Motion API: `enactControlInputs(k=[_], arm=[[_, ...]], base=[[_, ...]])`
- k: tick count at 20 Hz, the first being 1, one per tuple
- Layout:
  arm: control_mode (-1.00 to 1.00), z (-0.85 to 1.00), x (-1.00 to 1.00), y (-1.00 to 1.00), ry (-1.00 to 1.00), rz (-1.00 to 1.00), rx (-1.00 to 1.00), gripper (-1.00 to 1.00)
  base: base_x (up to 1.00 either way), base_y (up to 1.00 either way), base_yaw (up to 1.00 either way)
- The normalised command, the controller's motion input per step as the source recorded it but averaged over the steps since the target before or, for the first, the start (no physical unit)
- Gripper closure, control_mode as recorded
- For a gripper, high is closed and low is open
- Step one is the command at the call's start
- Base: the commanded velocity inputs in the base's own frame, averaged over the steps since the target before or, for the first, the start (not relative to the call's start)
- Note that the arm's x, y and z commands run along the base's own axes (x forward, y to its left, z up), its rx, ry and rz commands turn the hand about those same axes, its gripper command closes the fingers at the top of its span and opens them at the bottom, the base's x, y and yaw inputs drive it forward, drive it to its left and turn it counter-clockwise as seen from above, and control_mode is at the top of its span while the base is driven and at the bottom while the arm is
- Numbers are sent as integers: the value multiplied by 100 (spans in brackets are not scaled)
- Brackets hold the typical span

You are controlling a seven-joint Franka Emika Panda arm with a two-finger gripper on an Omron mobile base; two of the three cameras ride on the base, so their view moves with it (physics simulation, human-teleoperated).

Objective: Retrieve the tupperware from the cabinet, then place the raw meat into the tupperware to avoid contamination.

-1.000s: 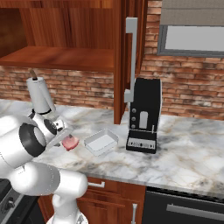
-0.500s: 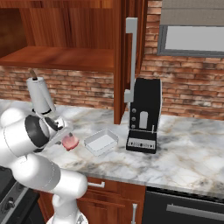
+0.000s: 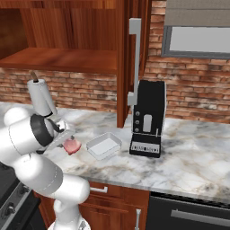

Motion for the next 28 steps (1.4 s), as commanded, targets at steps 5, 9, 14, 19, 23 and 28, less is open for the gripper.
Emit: enactControlInputs(k=[5, 9, 14, 19, 23, 28], arm=[[-100, -14, 0, -9, 0, -4, 0, -100], [-100, -11, 0, -13, 0, -4, 0, -100], [-100, -5, -7, -17, 0, -4, 0, -100], [-100, -3, -14, -17, 0, -3, 0, -100], [-100, -6, -19, -18, 1, -4, 0, -100], [-100, -8, -17, -14, 1, -3, 0, -100]], base=[[0, 0, 0], [0, 0, 0], [0, 0, 0], [0, 0, 0], [0, 0, 0], [0, 0, 0]])
